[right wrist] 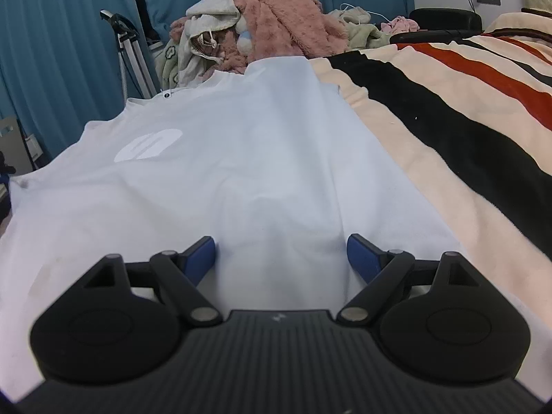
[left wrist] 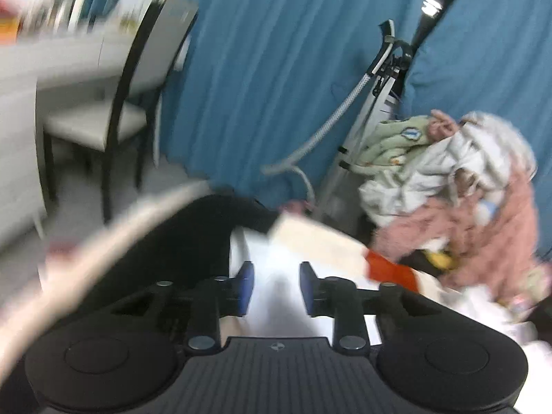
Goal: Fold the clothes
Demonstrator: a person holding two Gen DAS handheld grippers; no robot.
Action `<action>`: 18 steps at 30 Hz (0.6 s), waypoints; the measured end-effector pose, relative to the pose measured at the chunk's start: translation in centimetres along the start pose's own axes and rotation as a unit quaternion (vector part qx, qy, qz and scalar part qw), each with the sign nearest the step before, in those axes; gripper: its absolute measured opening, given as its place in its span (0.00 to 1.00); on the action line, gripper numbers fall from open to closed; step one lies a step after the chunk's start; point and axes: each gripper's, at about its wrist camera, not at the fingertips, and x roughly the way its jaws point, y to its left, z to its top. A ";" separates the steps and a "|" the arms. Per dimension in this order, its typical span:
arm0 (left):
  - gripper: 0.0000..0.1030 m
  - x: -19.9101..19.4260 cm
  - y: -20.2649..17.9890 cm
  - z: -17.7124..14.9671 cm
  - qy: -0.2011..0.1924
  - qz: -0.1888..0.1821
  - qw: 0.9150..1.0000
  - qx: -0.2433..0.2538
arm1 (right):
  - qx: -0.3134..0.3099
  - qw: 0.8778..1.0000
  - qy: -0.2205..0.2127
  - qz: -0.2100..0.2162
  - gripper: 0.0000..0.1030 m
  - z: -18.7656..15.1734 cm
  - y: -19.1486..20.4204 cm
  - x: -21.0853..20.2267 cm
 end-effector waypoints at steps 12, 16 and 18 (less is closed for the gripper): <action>0.79 -4.8 2.6 -12.8 0.150 -0.192 0.954 -0.174 | 0.011 1.000 0.008 0.016 0.83 -0.2 0.1 -1.3; 0.91 -3.5 2.1 -13.5 0.124 -0.200 0.948 -0.212 | 0.011 1.000 0.010 0.018 0.83 -0.3 0.3 -1.3; 0.88 -2.8 2.3 -13.5 0.108 -0.206 0.941 -0.245 | 0.011 1.000 0.010 0.018 0.83 -0.4 0.2 -1.2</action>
